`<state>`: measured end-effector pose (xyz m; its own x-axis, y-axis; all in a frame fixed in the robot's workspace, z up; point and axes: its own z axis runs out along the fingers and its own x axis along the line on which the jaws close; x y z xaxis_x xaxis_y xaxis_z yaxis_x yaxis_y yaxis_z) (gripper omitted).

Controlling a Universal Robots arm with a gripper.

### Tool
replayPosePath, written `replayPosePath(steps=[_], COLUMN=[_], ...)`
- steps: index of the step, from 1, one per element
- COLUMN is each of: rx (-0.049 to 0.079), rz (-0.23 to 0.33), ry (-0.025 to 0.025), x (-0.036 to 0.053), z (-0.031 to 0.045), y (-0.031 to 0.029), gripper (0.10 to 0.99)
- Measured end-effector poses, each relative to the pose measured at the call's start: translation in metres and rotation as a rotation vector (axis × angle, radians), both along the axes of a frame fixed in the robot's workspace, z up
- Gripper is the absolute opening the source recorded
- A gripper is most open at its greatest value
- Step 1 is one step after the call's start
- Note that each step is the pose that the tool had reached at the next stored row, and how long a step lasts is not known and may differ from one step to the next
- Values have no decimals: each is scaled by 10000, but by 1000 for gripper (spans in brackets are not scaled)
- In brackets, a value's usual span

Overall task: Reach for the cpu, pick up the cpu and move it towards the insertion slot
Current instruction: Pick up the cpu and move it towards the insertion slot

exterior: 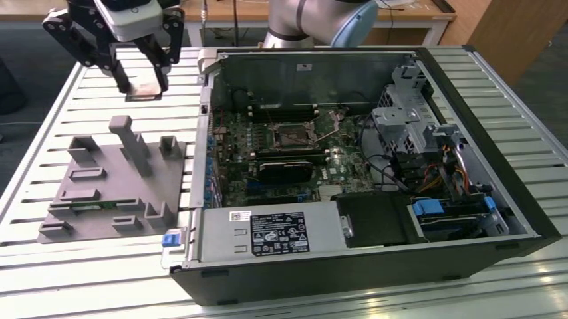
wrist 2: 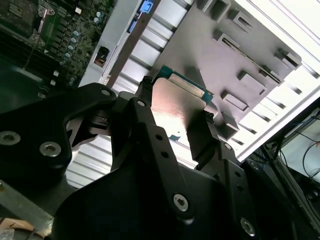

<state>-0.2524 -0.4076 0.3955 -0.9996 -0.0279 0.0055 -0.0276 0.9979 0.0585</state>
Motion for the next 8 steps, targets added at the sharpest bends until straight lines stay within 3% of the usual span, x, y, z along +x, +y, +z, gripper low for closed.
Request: replayPosePath(steps=[8], rx=[0], rz=[0], ry=[0], x=[54], z=[0], y=[0], gripper=[529])
